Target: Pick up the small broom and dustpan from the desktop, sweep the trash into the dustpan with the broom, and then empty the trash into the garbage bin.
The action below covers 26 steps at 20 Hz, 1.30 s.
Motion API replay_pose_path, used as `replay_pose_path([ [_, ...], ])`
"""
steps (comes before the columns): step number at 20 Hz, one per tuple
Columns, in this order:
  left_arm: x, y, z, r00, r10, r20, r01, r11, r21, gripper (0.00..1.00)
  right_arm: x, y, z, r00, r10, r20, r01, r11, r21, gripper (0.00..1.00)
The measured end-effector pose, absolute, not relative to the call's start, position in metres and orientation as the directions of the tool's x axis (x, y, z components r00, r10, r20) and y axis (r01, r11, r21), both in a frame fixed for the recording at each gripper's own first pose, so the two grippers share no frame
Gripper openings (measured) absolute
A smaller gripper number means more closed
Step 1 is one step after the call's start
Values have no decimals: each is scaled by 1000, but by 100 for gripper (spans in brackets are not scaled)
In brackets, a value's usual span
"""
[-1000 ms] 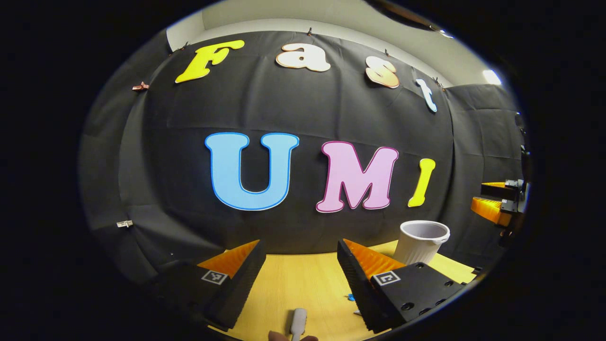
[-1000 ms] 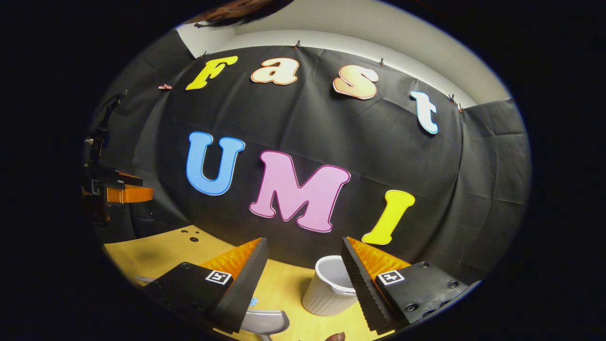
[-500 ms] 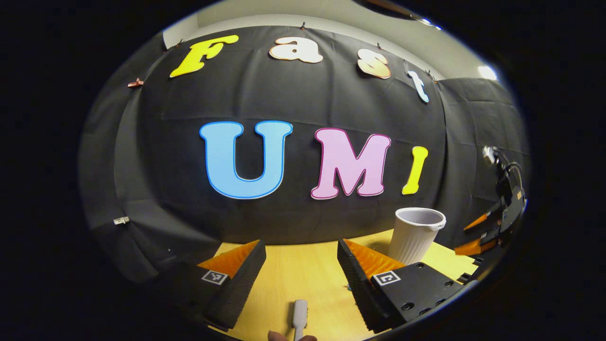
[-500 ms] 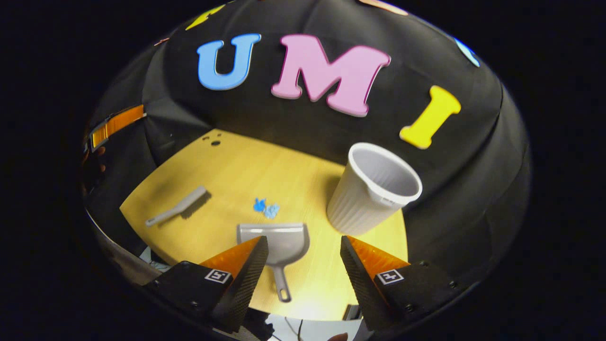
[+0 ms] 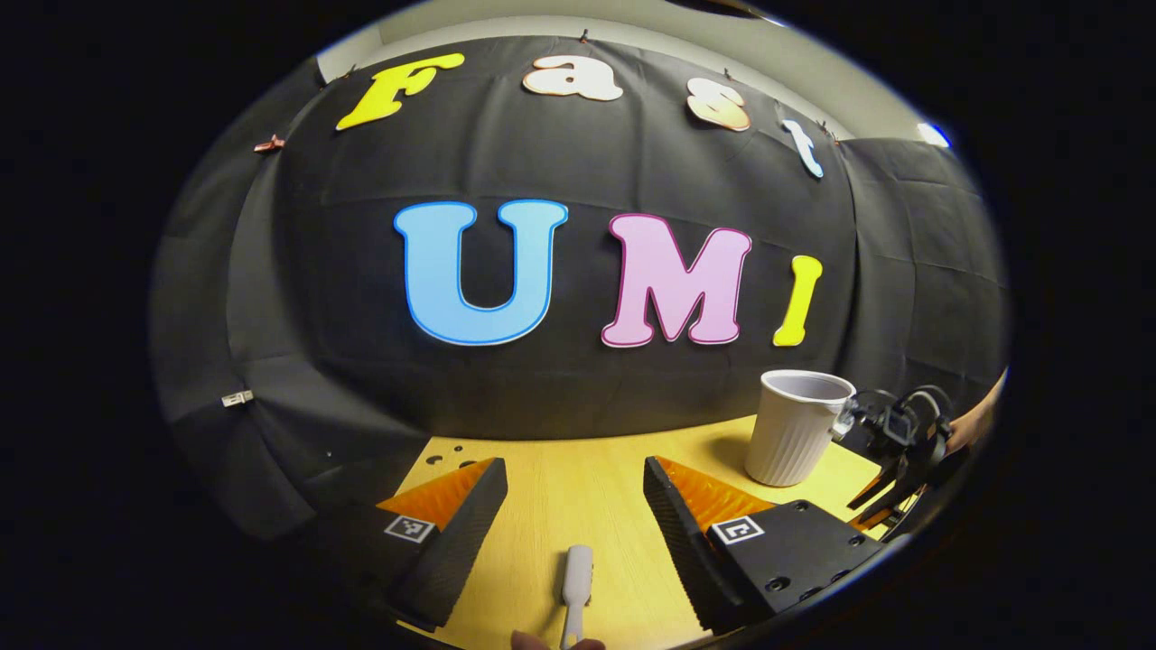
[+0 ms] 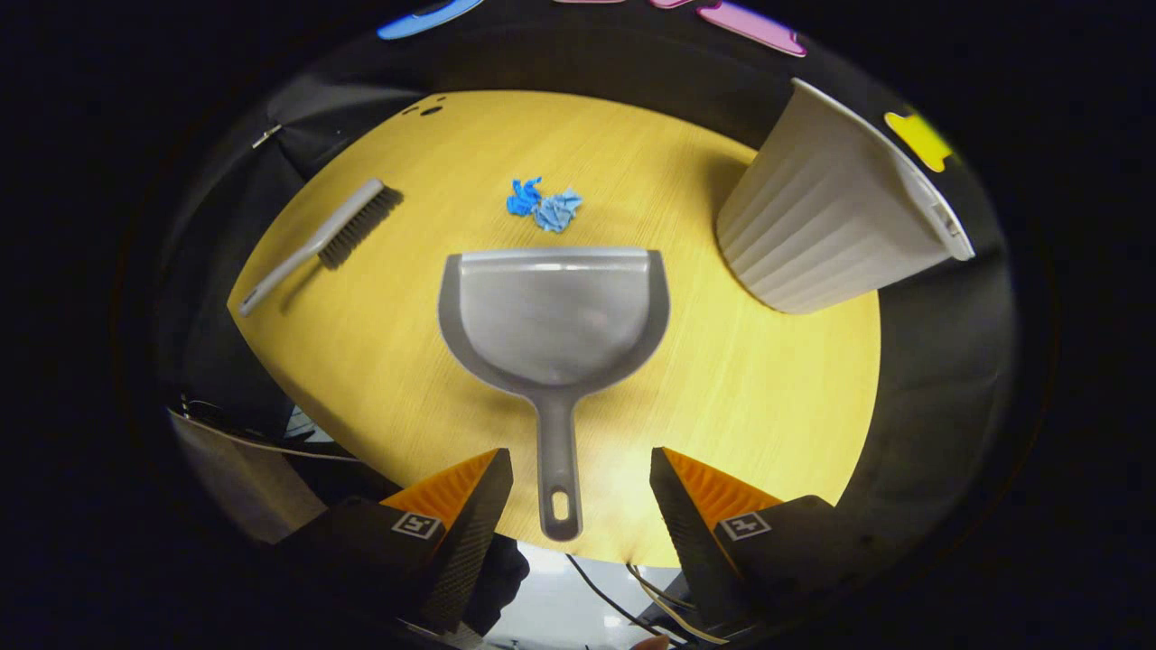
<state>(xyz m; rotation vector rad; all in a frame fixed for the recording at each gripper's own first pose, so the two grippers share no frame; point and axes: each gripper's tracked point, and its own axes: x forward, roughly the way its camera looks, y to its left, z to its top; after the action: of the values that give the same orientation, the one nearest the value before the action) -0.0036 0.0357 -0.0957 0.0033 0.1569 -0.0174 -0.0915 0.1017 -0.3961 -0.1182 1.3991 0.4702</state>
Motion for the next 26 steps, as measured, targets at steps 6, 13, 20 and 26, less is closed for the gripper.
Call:
replay_pose_path([
  [6,-5,54,-121,974,23,-223,-26,1000,-9,96,-87,125,-443,-2,184,-983,-454,876,165,98],
  [13,-2,64,-128,971,37,-236,-40,999,-8,96,-88,142,-473,-59,155,-986,-436,885,165,81],
  [20,3,70,-158,946,26,-323,-30,1000,-5,92,-87,132,-481,-77,136,-988,-428,890,155,29],
  [26,5,55,-233,807,-40,-589,25,999,-33,96,-80,127,-476,-51,174,-983,-457,872,178,36],
])
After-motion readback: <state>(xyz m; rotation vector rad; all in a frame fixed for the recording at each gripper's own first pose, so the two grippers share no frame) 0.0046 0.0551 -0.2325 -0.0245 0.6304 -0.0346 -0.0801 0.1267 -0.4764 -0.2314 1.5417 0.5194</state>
